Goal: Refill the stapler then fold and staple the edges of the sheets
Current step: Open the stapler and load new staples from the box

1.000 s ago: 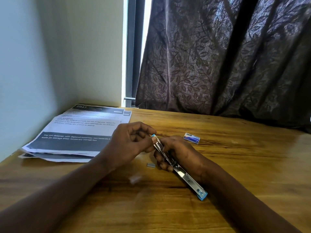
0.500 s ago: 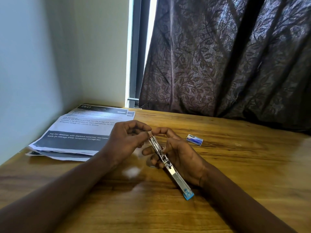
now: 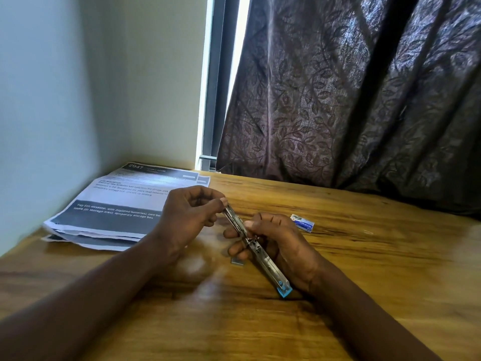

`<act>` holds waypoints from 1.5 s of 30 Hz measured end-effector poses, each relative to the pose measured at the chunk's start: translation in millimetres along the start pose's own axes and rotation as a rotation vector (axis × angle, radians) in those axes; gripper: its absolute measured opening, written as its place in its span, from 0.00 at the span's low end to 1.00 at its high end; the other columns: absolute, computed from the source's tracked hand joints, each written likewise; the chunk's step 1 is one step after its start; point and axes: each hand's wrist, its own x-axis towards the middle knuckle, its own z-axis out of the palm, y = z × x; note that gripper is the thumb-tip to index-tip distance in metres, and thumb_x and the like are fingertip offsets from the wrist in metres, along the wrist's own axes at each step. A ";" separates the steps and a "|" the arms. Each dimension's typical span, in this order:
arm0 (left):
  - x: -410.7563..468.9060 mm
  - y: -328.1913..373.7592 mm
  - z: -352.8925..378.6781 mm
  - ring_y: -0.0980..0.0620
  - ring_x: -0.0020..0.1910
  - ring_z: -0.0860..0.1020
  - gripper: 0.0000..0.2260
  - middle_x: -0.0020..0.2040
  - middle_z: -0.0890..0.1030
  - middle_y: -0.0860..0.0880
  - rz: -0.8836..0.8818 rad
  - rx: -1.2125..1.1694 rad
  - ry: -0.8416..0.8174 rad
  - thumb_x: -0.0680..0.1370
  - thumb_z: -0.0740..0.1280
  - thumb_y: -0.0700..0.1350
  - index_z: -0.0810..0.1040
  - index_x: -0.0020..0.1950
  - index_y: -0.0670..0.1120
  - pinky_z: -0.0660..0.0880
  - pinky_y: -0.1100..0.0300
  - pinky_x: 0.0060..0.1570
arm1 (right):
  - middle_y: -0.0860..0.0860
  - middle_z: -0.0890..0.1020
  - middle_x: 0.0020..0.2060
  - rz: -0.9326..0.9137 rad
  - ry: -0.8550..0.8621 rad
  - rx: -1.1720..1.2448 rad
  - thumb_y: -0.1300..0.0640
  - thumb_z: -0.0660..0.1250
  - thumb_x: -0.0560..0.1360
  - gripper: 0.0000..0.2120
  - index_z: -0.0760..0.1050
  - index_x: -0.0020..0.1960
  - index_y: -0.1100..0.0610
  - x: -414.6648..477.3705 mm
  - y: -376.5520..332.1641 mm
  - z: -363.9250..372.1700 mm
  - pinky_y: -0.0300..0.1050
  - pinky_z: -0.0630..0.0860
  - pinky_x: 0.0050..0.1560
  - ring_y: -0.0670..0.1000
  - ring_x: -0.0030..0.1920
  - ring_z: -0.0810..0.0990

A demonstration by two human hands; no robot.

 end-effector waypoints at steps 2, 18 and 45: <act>-0.5 1.1 0.3 0.55 0.33 0.81 0.04 0.40 0.87 0.46 0.004 0.013 -0.006 0.76 0.74 0.42 0.85 0.50 0.45 0.80 0.61 0.37 | 0.72 0.82 0.55 -0.014 0.012 -0.029 0.66 0.63 0.80 0.05 0.77 0.49 0.66 0.6 -0.8 -1.3 0.45 0.82 0.38 0.59 0.38 0.85; -13.9 9.5 -2.6 0.54 0.40 0.78 0.10 0.49 0.80 0.63 0.288 0.690 -0.694 0.71 0.75 0.54 0.84 0.52 0.60 0.77 0.58 0.40 | 0.63 0.86 0.53 -0.121 0.294 -0.037 0.65 0.60 0.81 0.12 0.78 0.60 0.62 7.4 -7.8 -25.0 0.40 0.77 0.31 0.56 0.40 0.85; -0.4 -2.0 -8.1 0.50 0.48 0.86 0.12 0.47 0.88 0.51 0.254 0.210 -0.215 0.73 0.76 0.34 0.85 0.52 0.48 0.83 0.50 0.52 | 0.71 0.83 0.52 -0.111 0.127 -0.184 0.71 0.63 0.79 0.18 0.75 0.66 0.58 1.4 3.5 -8.2 0.47 0.84 0.41 0.60 0.41 0.85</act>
